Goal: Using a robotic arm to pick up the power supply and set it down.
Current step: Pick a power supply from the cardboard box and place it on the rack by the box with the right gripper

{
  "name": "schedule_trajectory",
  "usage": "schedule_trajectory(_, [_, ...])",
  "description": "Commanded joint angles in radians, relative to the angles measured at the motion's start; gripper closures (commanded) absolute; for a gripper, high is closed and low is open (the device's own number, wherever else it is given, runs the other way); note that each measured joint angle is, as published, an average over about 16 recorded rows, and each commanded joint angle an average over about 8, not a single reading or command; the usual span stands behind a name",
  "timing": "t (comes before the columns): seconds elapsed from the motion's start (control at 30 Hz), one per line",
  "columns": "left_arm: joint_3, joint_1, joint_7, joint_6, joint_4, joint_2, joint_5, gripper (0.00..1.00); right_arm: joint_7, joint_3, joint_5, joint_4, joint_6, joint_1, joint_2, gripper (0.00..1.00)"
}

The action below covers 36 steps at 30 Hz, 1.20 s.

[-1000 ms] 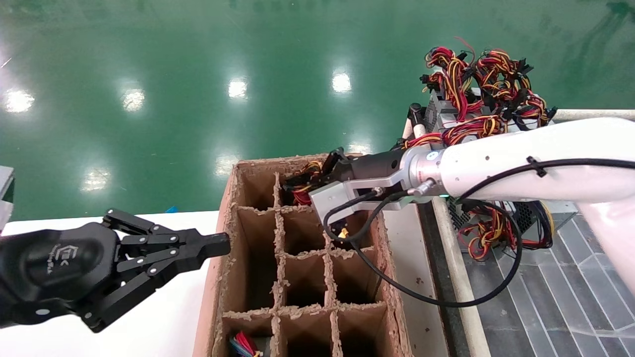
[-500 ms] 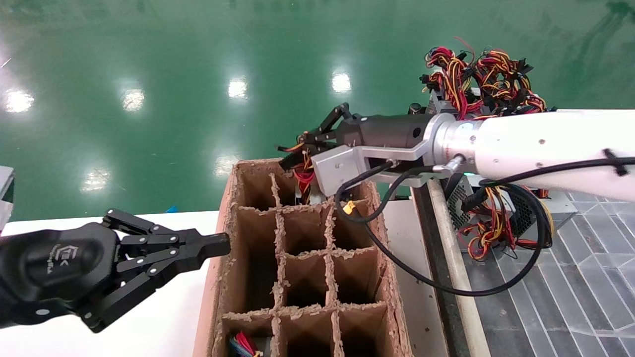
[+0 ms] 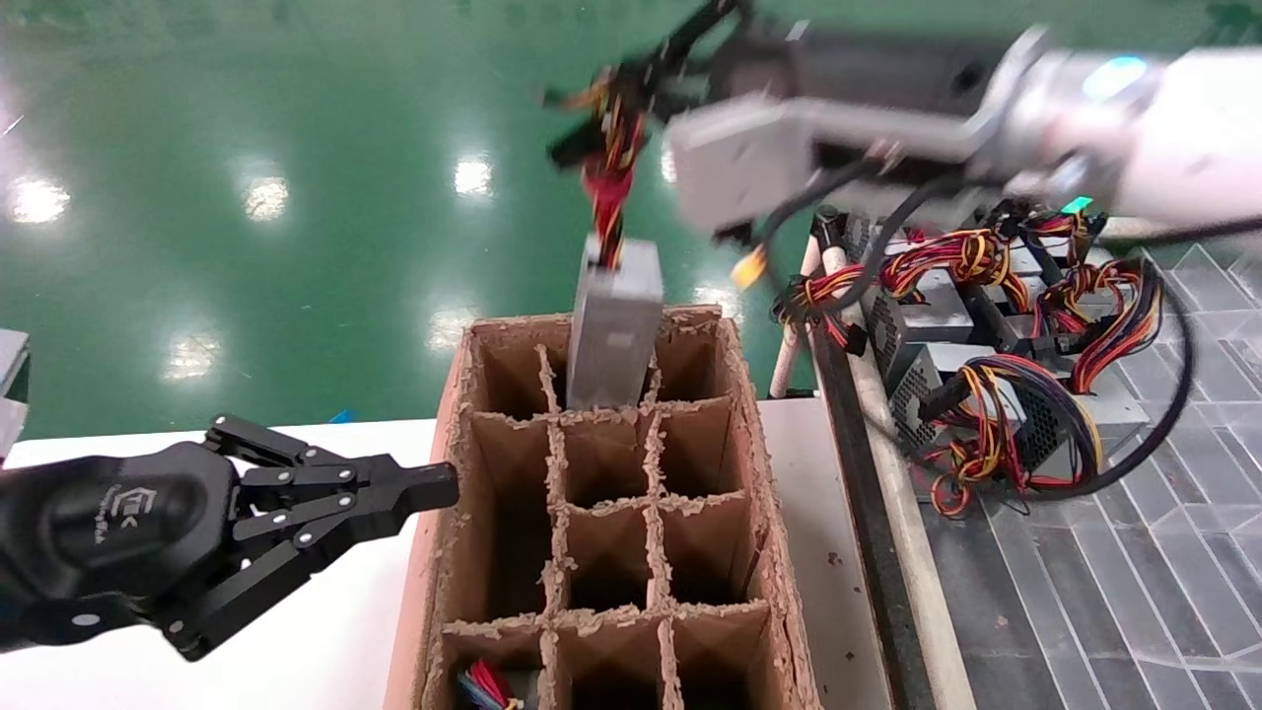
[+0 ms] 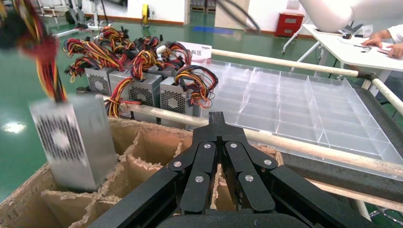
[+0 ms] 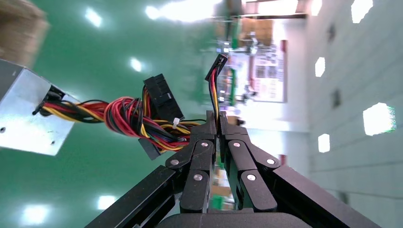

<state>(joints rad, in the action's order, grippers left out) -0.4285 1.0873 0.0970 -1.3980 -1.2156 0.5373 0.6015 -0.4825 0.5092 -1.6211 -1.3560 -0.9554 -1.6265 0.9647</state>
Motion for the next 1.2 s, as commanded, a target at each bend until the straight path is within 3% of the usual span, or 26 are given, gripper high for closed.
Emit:
schedule_trajectory(0.03, [0.0,0.0,0.0,0.0,0.0,0.0,0.0,1.0,-0.028,-0.02,0.027,-0.002,0.001,-0.015,-0.013,1.0])
schedule_trajectory(0.37, [0.0,0.0,0.0,0.0,0.0,0.0,0.0,1.0,-0.041,-0.084,0.055,-0.005,-0.035,-0.141,-0.102,1.0])
schedule_trajectory(0.67, [0.0,0.0,0.0,0.0,0.0,0.0,0.0,1.0,-0.016,-0.115,0.011,-0.006,-0.104,-0.269,-0.222,1.0])
schedule_trajectory(0.83, [0.0,0.0,0.0,0.0,0.0,0.0,0.0,1.0,0.003,-0.122,0.006,-0.007,-0.191,-0.336,-0.302,1.0])
schedule_trajectory(1.2, [0.0,0.0,0.0,0.0,0.0,0.0,0.0,1.0,0.016,-0.15,0.107,-0.003,-0.457,-0.408,-0.528,1.0])
